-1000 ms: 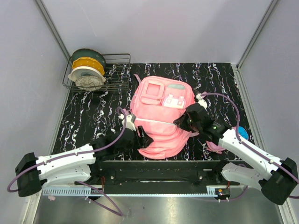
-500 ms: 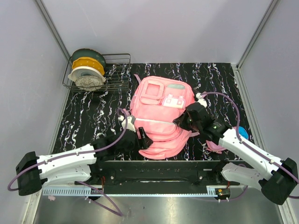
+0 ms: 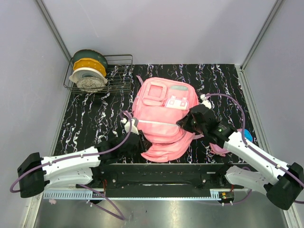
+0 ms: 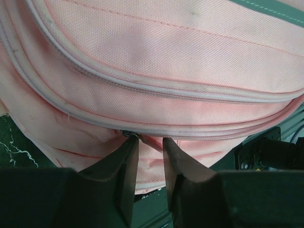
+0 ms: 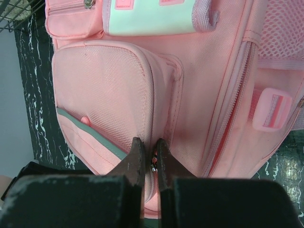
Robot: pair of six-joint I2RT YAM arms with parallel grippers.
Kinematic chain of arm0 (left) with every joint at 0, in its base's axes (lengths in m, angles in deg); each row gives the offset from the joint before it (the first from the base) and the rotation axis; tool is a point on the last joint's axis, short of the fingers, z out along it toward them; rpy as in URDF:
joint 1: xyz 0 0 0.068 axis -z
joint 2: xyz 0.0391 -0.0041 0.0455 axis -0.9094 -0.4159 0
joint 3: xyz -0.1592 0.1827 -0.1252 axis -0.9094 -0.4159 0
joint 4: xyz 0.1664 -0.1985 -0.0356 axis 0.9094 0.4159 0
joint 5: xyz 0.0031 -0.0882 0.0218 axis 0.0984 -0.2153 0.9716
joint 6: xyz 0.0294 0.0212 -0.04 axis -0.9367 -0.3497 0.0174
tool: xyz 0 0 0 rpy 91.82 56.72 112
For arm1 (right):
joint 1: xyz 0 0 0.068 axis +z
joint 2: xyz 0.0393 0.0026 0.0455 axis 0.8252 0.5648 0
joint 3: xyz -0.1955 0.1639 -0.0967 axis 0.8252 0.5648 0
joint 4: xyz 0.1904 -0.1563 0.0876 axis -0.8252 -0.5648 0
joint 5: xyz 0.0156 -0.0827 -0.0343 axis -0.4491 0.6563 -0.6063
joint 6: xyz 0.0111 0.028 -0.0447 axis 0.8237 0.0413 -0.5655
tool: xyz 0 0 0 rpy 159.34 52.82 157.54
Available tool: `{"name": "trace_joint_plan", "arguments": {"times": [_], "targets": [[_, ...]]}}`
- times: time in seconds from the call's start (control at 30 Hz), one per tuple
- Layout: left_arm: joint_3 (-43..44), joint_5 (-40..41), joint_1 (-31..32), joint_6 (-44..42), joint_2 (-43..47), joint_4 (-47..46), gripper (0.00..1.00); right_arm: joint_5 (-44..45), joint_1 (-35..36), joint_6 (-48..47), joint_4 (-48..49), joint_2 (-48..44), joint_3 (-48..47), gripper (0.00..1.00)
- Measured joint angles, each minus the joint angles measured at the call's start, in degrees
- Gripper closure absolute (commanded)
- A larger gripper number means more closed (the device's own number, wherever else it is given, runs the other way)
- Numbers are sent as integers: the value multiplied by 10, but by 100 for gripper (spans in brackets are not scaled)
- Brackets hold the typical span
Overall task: Pack the student bag
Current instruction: Unzip the student bag at the center of the board.
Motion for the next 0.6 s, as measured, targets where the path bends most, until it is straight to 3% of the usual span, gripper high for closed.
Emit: {"name": "trace_joint_plan", "arguments": {"times": [0.13, 0.17, 0.2, 0.23, 0.43, 0.6], "targets": [[-4, 2, 0, -1, -3, -3, 78, 0, 0, 0, 0, -2, -5, 100], [-6, 2, 0, -1, -4, -5, 84, 0, 0, 0, -1, -2, -7, 100], [-8, 4, 0, -1, -4, -5, 97, 0, 0, 0, -1, -3, -8, 100], [-9, 5, 0, 0, -4, -5, 100, 0, 0, 0, -2, -3, -9, 100], [-9, 17, 1, -9, -3, 9, 100, 1, -1, -3, -8, -3, -12, 100], [12, 48, 0, -69, 28, 73, 100, 8, -1, -12, -21, -8, -17, 100]]}}
